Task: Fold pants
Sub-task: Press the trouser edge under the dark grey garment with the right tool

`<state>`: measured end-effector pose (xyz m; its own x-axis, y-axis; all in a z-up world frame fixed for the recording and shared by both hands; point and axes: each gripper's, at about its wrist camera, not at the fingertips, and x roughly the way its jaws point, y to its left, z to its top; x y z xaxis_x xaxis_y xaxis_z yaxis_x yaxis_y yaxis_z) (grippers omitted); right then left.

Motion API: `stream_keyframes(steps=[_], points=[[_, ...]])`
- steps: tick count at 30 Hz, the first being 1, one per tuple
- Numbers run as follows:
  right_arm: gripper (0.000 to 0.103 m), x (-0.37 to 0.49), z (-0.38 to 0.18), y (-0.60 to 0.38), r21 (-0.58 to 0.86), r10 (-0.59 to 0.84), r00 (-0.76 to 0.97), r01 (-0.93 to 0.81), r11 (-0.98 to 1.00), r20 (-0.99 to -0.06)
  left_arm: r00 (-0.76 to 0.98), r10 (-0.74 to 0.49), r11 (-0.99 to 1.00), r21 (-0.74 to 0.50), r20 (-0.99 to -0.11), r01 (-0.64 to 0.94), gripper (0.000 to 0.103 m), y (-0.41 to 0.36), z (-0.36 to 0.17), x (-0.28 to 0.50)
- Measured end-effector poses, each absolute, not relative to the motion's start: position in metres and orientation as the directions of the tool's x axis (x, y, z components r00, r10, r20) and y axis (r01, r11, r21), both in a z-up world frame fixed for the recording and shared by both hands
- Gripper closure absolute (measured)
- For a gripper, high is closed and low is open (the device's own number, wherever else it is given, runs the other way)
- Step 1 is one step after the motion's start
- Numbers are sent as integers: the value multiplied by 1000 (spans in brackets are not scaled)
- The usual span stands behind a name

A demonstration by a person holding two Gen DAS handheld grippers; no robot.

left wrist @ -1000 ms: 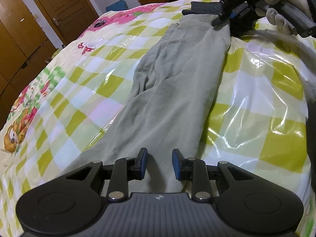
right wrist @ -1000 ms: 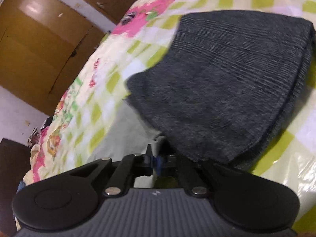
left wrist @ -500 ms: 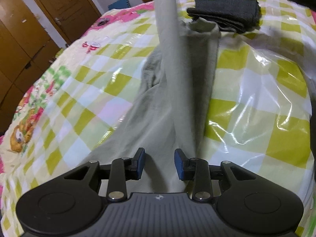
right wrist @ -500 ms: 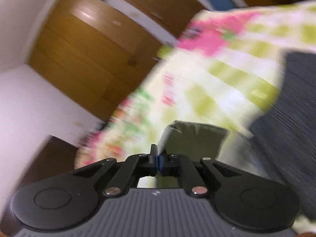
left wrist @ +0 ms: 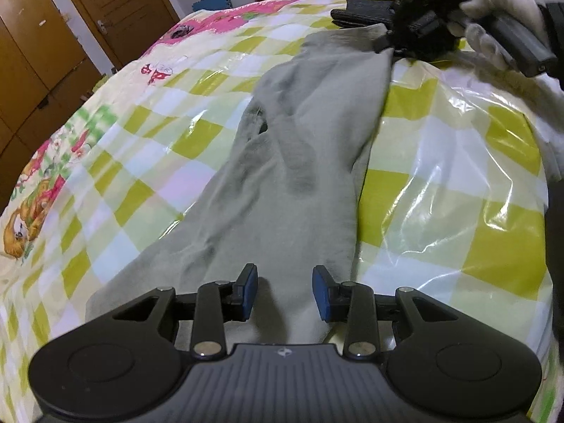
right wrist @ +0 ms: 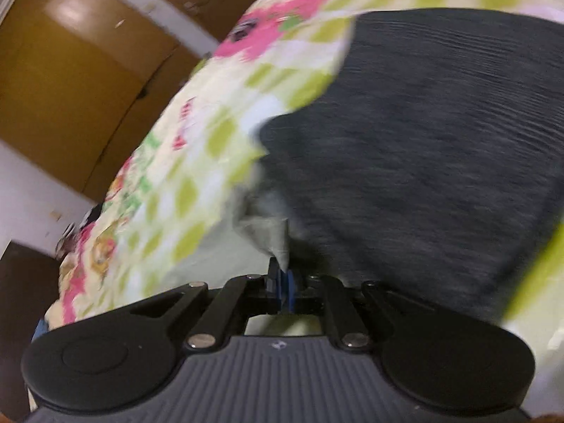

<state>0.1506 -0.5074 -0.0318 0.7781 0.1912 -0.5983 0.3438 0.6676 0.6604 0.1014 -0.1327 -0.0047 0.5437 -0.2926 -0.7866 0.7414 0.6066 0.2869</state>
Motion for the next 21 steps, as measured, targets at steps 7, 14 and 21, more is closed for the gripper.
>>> stream_keyframes(steps=[7,14,21], points=[[99,152,-4,-489,594,182,812,234,770,-555,556,-271,571,334,-786,750,55,-143,-6,97],[100,178,8,-482,605,168,852,201,770,-496,549,-266,576,326,-792,750,54,-142,-7,98],[91,166,-6,-491,551,125,812,265,791,-570,546,-279,584,312,-790,750,54,-139,-9,99]])
